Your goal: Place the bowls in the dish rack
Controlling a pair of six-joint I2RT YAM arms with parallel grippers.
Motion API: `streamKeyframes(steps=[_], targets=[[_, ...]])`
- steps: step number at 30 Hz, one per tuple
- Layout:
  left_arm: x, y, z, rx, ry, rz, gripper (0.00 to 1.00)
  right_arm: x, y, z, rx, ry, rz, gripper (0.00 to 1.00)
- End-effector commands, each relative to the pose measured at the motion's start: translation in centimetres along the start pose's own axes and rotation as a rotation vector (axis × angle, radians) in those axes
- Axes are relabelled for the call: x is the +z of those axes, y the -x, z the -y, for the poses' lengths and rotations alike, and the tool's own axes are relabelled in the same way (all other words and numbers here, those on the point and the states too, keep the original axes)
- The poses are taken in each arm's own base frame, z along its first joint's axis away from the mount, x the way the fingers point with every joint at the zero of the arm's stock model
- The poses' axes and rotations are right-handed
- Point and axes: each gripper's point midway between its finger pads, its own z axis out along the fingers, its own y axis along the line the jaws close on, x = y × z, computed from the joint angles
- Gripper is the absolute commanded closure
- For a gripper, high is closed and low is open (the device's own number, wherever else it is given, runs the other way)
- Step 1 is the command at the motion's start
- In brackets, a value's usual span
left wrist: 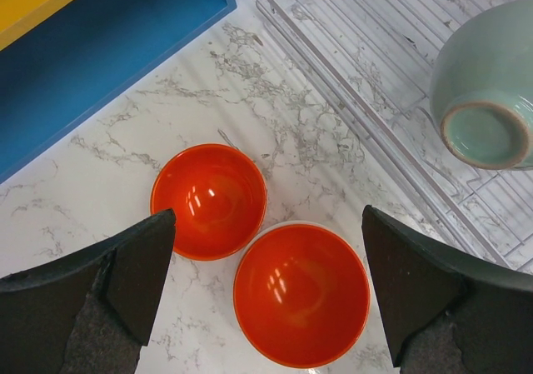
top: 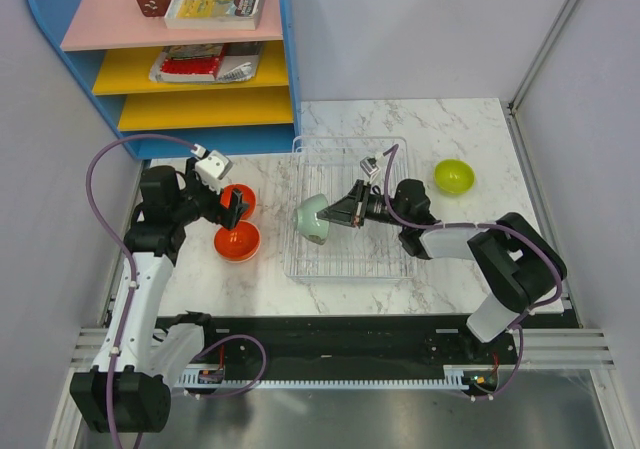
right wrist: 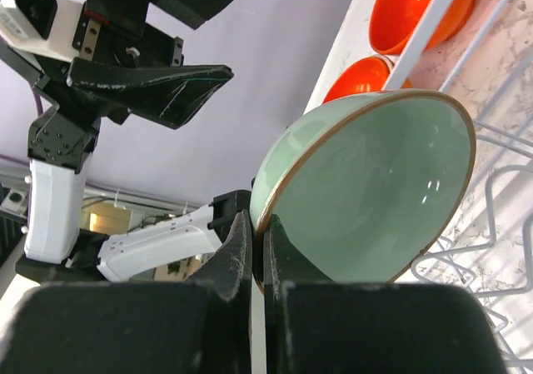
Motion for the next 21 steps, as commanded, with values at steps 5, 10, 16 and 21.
streamKeyframes(steps=[5, 10, 16, 21], targets=[[0.4, 0.1, -0.3, 0.052, -0.003, 0.011, 0.0, -0.1, 2.0, -0.9, -0.053, 0.051, 0.092, 1.0], [0.4, 0.1, -0.3, 0.055, -0.004, 0.009, 0.0, -0.1, 2.1, 0.2, -0.034, 0.021, 0.099, 1.0], [0.4, -0.2, -0.2, 0.06, -0.009, 0.002, 0.0, -0.3, 2.1, 2.8, 0.004, -0.076, 0.11, 1.0], [0.5, -0.4, -0.2, 0.064, -0.012, -0.004, 0.0, -0.7, 2.2, 4.6, 0.017, -0.137, 0.118, 0.82]])
